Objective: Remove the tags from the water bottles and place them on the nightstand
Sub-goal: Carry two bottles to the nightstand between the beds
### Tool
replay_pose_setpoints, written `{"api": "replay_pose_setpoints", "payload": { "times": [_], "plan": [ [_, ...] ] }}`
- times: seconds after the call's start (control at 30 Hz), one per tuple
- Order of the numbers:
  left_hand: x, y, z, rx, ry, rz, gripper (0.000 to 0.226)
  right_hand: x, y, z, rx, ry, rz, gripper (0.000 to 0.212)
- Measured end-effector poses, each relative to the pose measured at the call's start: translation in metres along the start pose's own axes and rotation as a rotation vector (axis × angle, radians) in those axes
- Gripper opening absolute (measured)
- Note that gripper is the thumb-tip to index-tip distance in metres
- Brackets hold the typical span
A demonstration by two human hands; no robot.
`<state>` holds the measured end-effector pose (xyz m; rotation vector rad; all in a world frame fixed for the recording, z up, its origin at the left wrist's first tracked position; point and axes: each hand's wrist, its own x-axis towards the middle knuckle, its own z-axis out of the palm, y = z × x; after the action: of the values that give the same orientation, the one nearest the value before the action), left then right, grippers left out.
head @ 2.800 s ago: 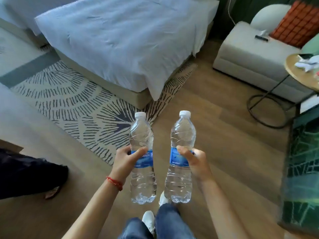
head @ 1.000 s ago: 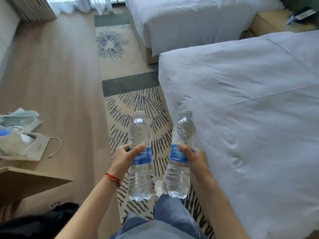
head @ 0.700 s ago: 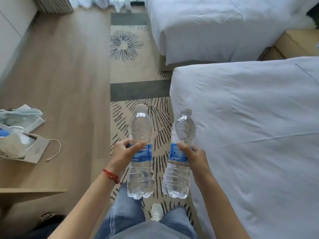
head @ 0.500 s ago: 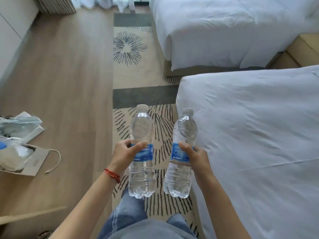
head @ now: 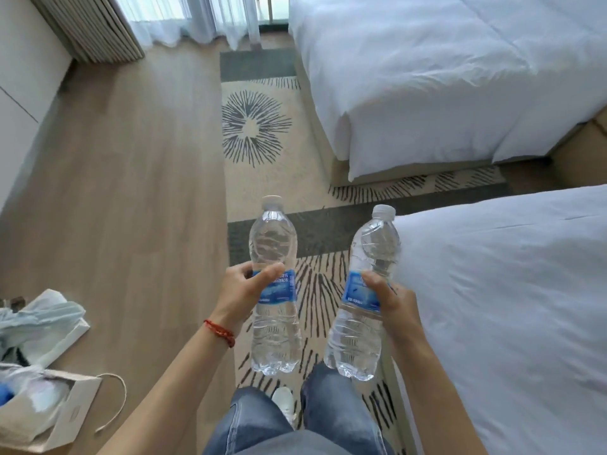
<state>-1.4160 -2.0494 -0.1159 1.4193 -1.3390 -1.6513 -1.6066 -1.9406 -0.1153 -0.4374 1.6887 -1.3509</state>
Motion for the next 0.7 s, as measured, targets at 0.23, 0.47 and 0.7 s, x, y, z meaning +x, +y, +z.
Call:
{"api": "replay_pose_setpoints", "payload": {
  "times": [0.23,0.47,0.7],
  "plan": [
    [0.114,0.042,0.020,-0.025,0.002,0.008,0.006,0.120,-0.050,0.019,-0.006,-0.025,-0.016,0.030],
    [0.221,0.101,0.061,-0.033,0.014,0.009,0.022,0.230,-0.117,0.022,0.038,-0.076,-0.012,0.033],
    [0.319,0.139,0.104,0.019,-0.051,0.012,0.011,0.314,-0.160,0.009,0.075,-0.025,-0.021,0.022]
  ]
}}
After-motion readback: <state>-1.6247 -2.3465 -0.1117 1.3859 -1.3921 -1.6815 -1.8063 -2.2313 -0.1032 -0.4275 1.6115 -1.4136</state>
